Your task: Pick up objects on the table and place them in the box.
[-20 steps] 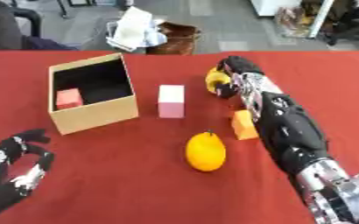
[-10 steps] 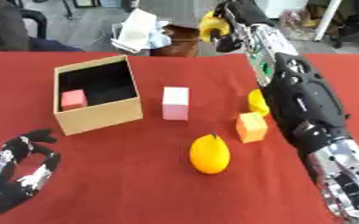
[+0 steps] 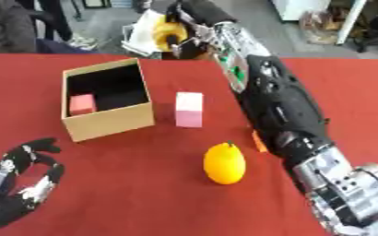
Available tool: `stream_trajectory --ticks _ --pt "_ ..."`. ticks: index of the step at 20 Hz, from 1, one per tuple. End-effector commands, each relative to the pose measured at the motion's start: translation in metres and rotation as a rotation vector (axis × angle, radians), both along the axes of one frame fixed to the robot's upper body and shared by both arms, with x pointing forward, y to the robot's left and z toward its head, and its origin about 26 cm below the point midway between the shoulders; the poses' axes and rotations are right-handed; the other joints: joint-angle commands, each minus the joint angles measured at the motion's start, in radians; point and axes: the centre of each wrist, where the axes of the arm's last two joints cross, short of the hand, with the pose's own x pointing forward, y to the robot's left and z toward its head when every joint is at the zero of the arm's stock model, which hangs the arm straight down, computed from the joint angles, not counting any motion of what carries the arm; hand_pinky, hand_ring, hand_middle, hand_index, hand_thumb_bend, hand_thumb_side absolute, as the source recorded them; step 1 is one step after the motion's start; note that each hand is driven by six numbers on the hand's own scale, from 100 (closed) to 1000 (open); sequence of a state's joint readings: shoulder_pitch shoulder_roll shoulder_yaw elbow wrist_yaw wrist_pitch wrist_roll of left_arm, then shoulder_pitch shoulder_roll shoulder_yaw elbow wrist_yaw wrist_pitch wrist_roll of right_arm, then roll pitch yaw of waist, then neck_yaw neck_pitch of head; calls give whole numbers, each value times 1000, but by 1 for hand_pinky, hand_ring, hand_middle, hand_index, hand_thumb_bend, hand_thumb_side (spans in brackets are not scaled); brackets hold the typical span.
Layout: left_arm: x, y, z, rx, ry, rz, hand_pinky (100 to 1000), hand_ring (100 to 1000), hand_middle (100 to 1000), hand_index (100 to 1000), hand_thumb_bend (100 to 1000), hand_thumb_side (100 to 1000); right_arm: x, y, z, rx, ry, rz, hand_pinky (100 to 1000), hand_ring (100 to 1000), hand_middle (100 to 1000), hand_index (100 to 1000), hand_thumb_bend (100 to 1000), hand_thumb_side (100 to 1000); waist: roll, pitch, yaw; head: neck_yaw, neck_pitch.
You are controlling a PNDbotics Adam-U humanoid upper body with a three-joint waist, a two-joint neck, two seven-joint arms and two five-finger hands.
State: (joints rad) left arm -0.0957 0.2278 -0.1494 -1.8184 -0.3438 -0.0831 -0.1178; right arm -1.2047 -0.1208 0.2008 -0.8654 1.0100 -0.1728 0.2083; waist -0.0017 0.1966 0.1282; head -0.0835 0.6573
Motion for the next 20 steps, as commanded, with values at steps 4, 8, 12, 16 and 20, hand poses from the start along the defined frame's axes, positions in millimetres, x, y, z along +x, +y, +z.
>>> stream_trajectory --ticks 4,8,12,16,20 --pt "1 1 8 9 -23 -20 785 609 677 855 361 603 -9 30 -12 -20 37 77 675 553 442 556 100 100 5 -20 7 -15 -13" --pt "1 0 8 9 -24 -24 785 610 677 855 359 604 -7 30 -28 -3 67 42 677 573 538 721 100 205 3 -18 10 -18 -11" --pt "1 1 8 10 -24 -24 785 610 677 855 359 605 -5 26 -37 11 56 -7 693 612 688 849 100 431 4 -17 8 -18 -11" --pt "1 0 7 9 -24 -25 786 610 678 855 358 606 -6 27 -40 2 24 -18 714 641 757 894 127 558 4 -18 5 -18 -11" --pt "1 1 7 9 -24 -22 786 610 678 856 358 605 -8 28 -34 -26 -1 10 735 661 767 903 134 568 4 -18 -3 -19 -10"
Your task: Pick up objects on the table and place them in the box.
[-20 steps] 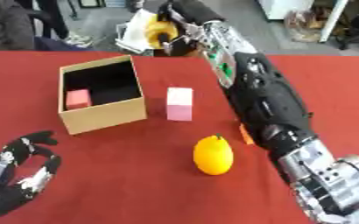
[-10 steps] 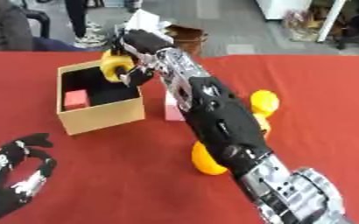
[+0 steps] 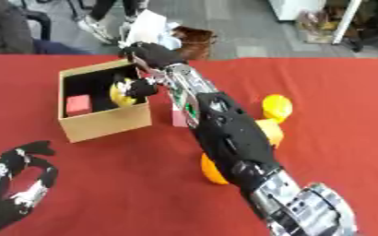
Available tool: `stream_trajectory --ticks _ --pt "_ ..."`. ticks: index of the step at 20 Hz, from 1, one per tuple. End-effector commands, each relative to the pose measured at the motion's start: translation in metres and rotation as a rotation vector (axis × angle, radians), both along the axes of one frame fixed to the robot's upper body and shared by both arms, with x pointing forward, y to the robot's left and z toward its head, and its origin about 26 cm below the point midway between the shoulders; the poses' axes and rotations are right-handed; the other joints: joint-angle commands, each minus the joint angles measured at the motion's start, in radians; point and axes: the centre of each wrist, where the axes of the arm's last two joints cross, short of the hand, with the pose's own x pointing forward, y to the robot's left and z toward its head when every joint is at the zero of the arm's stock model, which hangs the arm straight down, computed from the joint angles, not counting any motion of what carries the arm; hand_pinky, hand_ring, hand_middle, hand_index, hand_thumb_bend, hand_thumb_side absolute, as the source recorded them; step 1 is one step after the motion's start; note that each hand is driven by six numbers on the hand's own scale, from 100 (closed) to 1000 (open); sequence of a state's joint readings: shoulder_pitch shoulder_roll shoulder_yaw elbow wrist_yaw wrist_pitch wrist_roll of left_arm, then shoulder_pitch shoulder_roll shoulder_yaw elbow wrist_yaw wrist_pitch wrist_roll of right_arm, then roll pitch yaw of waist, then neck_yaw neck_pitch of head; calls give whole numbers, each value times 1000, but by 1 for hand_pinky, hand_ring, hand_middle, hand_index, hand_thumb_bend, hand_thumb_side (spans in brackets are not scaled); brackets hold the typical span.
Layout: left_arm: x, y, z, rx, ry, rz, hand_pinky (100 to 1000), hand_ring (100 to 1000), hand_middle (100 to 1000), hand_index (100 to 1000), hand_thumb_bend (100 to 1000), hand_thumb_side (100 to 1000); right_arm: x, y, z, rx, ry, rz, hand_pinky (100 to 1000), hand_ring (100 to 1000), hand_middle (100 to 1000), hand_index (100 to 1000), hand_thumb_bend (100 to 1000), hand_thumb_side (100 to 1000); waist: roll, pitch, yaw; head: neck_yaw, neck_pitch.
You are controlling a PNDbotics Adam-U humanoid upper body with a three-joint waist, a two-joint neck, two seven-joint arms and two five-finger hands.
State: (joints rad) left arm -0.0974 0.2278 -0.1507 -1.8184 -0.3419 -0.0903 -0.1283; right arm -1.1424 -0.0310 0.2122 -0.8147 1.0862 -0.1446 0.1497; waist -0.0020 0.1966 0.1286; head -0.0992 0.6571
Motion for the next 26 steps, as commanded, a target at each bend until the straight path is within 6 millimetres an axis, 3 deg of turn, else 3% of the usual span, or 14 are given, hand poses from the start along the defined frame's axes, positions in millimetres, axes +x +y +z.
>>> stream_trajectory --ticks 1,5,12,17,18,20,22,25,26 --pt "0 2 7 6 -22 -5 786 611 678 856 358 607 -2 0 21 -22 -63 31 734 660 768 904 119 543 4 -18 -7 -1 -9" --pt "-1 7 4 9 -16 18 787 611 678 855 357 608 -3 -17 42 -49 -93 67 748 675 779 914 114 496 -1 -21 -38 20 -7" --pt "-1 13 4 17 -20 50 786 611 679 855 357 606 -25 -74 89 -63 -100 120 766 696 797 927 121 479 -8 -22 -78 47 -9" --pt "-2 13 4 18 -21 53 786 611 679 855 357 606 -37 -79 99 -58 -81 125 766 696 797 927 121 479 -8 -22 -79 48 -10" --pt "-2 13 4 18 -21 54 787 612 679 856 356 608 -37 -79 100 -58 -79 124 778 732 831 940 100 553 -9 -22 -80 49 -10" --pt "-1 19 6 25 -32 83 787 612 680 856 356 609 -31 -98 86 -76 -12 58 779 743 841 943 100 578 -15 -8 -110 78 -32" --pt "-2 23 6 25 -36 107 787 612 680 856 356 609 -23 -128 63 -104 91 -10 784 752 847 944 100 576 -11 -3 -144 95 -39" --pt "-2 23 7 25 -40 110 787 612 680 856 355 610 -22 -179 39 -109 195 -82 777 750 845 943 100 585 -7 0 -153 90 -42" --pt "-1 22 7 25 -41 108 787 613 681 856 354 615 -25 -194 33 -104 213 -101 776 750 845 942 100 484 -7 1 -152 86 -43"
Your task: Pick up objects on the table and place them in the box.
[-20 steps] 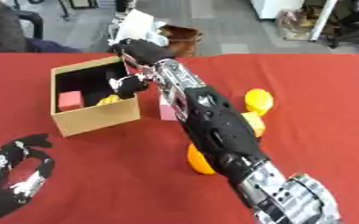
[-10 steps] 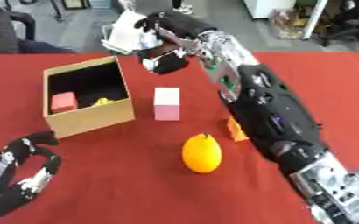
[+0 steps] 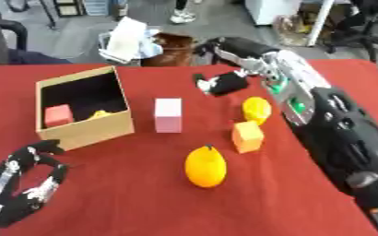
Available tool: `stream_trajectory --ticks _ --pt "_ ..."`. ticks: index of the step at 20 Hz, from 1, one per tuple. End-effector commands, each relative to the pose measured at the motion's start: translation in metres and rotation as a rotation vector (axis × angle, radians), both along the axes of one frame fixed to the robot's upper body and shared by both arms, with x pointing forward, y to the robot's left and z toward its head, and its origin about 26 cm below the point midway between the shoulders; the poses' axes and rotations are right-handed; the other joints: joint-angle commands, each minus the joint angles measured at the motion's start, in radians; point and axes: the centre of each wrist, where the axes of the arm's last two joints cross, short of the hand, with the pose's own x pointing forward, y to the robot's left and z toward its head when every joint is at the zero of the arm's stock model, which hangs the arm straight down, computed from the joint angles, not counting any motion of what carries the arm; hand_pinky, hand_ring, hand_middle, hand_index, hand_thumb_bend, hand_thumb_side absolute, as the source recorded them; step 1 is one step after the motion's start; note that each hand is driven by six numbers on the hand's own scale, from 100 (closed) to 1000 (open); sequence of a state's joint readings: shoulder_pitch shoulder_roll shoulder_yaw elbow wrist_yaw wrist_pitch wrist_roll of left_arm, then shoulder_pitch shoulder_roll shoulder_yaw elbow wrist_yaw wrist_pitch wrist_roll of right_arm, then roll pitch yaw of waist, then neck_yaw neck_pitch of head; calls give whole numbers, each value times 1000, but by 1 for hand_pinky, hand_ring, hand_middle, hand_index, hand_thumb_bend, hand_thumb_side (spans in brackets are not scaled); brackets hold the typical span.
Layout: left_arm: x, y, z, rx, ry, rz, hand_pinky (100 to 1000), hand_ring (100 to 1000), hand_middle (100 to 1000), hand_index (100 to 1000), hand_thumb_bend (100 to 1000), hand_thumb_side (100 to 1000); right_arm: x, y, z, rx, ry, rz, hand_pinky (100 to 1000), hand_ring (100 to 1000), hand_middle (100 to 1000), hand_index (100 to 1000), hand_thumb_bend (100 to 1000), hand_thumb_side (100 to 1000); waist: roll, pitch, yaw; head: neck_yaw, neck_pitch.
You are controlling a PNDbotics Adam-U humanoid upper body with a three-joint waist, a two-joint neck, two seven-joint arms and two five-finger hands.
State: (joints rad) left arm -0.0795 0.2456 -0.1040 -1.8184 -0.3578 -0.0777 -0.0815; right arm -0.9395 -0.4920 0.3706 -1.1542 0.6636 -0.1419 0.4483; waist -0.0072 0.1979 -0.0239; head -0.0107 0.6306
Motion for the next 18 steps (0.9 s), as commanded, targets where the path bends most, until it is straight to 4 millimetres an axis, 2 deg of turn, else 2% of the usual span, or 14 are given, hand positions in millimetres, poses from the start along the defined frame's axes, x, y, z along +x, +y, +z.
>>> stream_trajectory --ticks 1,5,8,12,18 --pt "0 4 8 18 -31 7 787 613 681 856 354 610 -5 -52 6 1 16 -79 777 751 846 942 100 586 -1 1 2 -7 -18" --pt "1 1 9 16 -34 -8 787 613 681 856 352 610 -25 -100 -5 21 48 -169 772 748 841 940 100 587 0 1 14 -24 -22" --pt "2 0 10 16 -33 -18 787 613 681 856 352 611 -41 -119 -17 49 85 -212 771 749 838 937 100 597 0 0 25 -37 -22" --pt "2 -1 10 16 -31 -27 787 613 682 856 350 611 -46 -123 -28 73 129 -242 769 748 835 934 100 601 1 -2 33 -46 -22" --pt "1 -1 9 14 -29 -28 787 614 682 856 349 612 -35 -118 -34 73 122 -268 771 748 838 937 100 585 4 -4 36 -53 -24"
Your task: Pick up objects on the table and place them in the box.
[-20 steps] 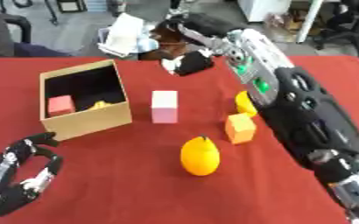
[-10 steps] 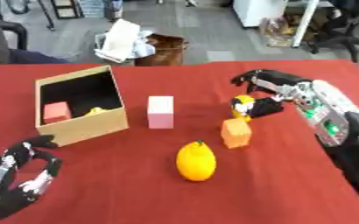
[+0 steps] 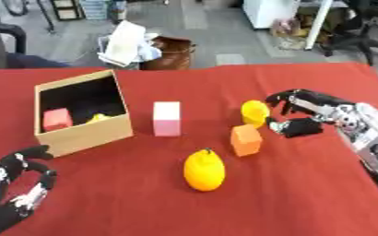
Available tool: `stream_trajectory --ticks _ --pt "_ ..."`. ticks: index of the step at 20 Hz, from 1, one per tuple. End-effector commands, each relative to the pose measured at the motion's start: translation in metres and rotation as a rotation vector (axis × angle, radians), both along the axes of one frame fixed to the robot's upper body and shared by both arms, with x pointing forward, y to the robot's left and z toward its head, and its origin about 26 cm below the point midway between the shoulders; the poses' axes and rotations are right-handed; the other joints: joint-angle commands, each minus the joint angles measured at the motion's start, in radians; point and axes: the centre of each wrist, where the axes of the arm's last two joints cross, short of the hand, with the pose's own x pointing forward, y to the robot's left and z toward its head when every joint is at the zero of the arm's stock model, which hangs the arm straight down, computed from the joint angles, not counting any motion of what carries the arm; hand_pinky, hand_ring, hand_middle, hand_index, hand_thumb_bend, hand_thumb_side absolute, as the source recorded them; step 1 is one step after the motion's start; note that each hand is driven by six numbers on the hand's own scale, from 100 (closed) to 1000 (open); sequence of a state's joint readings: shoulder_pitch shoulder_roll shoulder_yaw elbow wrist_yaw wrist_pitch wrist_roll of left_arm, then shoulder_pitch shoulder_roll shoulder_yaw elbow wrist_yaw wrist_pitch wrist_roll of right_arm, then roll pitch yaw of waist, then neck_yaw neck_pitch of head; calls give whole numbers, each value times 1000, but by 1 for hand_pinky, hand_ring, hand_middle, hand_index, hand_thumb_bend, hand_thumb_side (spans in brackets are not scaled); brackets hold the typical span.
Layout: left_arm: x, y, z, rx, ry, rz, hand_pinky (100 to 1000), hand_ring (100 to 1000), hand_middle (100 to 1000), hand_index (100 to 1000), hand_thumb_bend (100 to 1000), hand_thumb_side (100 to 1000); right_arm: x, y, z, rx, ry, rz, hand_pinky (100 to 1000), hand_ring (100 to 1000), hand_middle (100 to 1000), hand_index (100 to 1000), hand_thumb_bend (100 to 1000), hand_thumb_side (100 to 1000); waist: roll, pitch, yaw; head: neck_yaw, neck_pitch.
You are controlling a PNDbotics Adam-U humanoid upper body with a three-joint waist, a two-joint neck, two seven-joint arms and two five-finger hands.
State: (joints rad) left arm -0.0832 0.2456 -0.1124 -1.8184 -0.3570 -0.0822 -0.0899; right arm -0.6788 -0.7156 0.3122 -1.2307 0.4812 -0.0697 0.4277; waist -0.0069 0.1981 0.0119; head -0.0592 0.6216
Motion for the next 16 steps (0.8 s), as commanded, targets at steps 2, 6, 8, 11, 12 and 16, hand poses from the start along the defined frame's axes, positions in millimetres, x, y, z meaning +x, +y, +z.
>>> stream_trajectory --ticks 2,6,8,11,12,16 --pt "1 1 9 9 -28 -10 787 614 682 856 349 612 6 -4 10 -20 -46 -23 771 748 838 937 100 585 4 -4 0 -5 -15" --pt "1 1 9 9 -28 -10 787 614 682 856 349 612 7 -5 8 -24 -50 -23 771 748 838 937 100 585 4 -4 0 -5 -14" --pt "1 1 9 9 -28 -10 787 614 682 856 349 612 7 -5 8 -25 -51 -23 771 748 838 937 100 585 4 -4 0 -5 -14" --pt "0 0 8 5 -25 -14 787 615 683 857 345 615 17 -5 13 10 -65 -88 797 765 845 941 100 531 12 -6 2 -16 -14" --pt "0 0 8 4 -24 -16 787 615 683 857 345 615 22 -4 12 17 -60 -117 797 765 845 941 100 531 13 -6 3 -18 -14" --pt "0 -1 7 2 -22 -20 787 615 684 857 344 615 38 5 1 13 -44 -222 793 760 839 938 100 521 15 -8 5 -24 -13"
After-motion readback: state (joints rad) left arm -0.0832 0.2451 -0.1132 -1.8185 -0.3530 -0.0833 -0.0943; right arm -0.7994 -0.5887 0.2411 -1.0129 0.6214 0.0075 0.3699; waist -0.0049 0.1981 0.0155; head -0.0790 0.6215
